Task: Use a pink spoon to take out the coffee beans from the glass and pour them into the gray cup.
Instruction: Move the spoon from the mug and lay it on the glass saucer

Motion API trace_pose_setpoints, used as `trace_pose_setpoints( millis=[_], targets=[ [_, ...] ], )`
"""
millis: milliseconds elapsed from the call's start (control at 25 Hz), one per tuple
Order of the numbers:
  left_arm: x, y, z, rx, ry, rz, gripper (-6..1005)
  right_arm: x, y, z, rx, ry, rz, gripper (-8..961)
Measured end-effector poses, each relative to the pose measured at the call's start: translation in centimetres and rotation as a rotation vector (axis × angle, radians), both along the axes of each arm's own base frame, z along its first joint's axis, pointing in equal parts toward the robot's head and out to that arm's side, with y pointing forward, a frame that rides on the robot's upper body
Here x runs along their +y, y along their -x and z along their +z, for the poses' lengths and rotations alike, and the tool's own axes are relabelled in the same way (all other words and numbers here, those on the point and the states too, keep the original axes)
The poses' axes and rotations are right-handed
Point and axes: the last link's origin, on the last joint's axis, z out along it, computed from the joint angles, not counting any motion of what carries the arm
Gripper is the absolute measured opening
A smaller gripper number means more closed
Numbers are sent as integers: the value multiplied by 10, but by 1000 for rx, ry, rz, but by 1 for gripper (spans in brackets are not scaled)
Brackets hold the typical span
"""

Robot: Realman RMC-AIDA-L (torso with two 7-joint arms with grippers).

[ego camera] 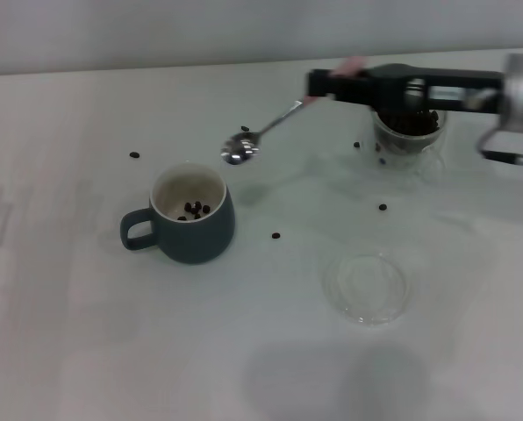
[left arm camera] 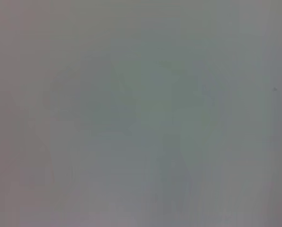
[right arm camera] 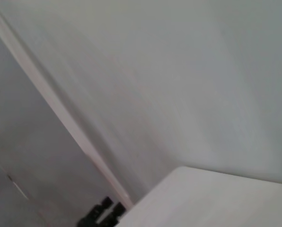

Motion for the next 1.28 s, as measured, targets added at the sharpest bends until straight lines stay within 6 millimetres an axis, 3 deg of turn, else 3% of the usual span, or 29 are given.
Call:
trace_pose_setpoints(
  millis=[160,320,560,920,1280],
  targets=[
    [1,-1,0,1,2,-2,851,-16,-37,22,19,57,-70,289],
    [4,-2,0,1,4,-6,851,-35,-75,28,-73,119,-139,291],
    [7,-4,0,1,6,-13,850,-53,-105,30,-158,134,-212,295],
    [9,-7,-1,4,12,-26,851,-59,-116,18,-260,184,-224,301],
    [9,-7,-1,-3,8,-22,851,-44,-100,2,-313,232,-175,307]
  ],
)
